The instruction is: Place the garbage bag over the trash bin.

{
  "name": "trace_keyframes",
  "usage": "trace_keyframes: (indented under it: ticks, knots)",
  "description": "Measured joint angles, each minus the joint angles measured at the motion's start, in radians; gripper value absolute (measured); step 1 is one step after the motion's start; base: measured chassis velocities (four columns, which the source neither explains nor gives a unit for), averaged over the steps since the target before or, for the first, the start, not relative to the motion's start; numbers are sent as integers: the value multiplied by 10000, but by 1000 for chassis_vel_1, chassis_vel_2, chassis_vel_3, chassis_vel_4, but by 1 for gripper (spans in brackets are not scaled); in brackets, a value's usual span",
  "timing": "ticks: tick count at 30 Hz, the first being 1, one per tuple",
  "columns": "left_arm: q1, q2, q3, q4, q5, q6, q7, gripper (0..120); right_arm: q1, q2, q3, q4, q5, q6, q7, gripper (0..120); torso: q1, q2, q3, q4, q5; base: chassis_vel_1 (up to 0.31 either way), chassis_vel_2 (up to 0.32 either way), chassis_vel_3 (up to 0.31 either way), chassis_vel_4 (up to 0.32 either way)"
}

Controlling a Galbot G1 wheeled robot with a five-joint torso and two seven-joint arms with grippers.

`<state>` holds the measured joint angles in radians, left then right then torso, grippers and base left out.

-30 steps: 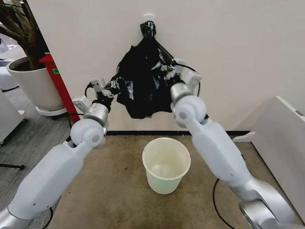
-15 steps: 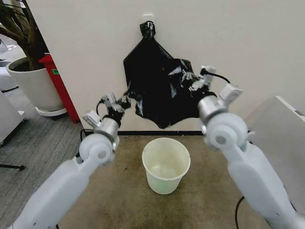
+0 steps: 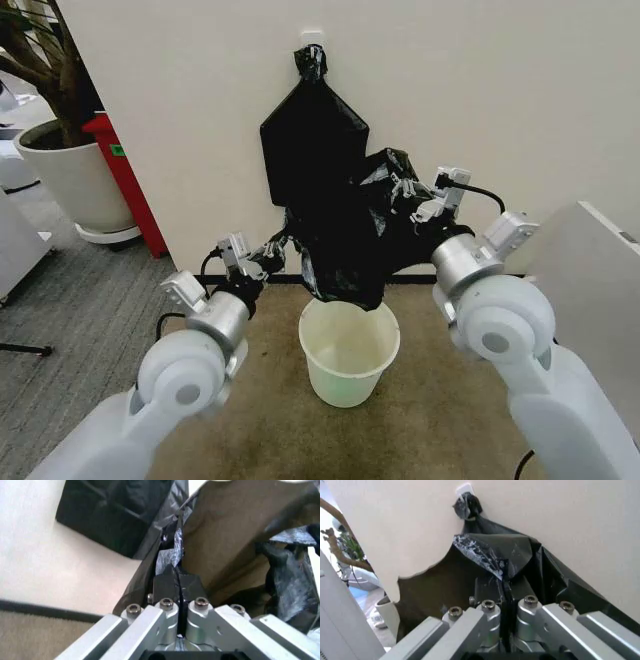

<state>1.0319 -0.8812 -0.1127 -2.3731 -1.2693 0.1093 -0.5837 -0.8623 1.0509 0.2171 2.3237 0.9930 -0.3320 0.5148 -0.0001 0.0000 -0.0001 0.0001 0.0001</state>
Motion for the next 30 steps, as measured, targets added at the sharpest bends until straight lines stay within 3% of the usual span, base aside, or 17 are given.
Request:
trace_keyframes:
  ticks: [9, 17, 30]
  knots:
    - [731, -63, -21, -577, -24, 227, -420, 0, -1277, -104, 268, 469, -306, 43, -177, 0, 0, 0, 0, -2, 0, 0, 0, 0, 0]
    - [1244, 99, -103, -1258, -200, 257, -367, 0, -1129, -22, 393, 646, -299, 49, -179, 0, 0, 0, 1, 1, 0, 0, 0, 0, 0]
    - [2281, -87, -870, -1311, -256, 231, 257, 0, -1303, 14, 530, 1239, -267, 38, -178, 0, 0, 0, 1, 0, -1, 0, 0, 0, 0]
